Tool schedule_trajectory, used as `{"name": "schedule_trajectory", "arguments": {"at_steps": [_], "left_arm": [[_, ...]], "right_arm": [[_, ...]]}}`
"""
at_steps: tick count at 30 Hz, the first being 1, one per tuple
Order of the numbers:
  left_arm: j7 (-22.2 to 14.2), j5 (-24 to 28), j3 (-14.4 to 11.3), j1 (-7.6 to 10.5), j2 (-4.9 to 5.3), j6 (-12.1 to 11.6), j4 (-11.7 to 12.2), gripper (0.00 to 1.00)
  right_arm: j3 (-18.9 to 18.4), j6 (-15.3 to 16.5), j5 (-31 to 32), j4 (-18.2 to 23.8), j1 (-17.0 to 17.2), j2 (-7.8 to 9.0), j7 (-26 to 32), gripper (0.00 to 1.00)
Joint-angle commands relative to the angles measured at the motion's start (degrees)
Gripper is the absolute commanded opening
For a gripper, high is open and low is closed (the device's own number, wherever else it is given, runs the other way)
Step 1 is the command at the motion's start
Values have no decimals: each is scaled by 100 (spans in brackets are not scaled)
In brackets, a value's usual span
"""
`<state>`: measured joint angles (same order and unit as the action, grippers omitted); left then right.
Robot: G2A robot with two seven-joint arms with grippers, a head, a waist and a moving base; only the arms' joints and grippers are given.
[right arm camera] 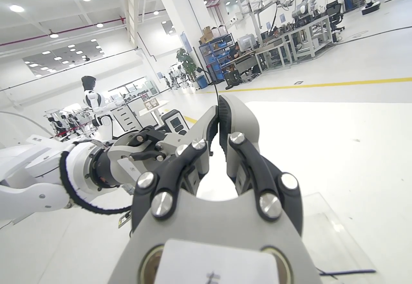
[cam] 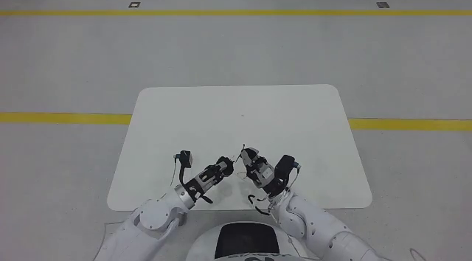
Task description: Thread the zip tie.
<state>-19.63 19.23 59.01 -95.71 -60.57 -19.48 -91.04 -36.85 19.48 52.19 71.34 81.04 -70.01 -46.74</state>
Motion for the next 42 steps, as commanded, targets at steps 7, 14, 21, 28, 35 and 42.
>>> {"name": "schedule_trajectory", "arguments": {"at_steps": [7,14,21,28,35,42], "left_arm": [[0,0,0,0,0,0,0,0],[0,0,0,0,0,0,0,0],[0,0,0,0,0,0,0,0],[0,0,0,0,0,0,0,0],[0,0,0,0,0,0,0,0],[0,0,0,0,0,0,0,0]], "right_arm": [[23,0,9,-21,-32,-10,-7,0],[61,0,-4,-83,-87,-26,24,0],[100,0,-29,-155,-125,-46,58,0],[105,0,-6,-197,-142,-58,66,0],[95,0,46,-215,-143,-66,86,0],[68,0,118,-206,-128,-76,89,0]]}}
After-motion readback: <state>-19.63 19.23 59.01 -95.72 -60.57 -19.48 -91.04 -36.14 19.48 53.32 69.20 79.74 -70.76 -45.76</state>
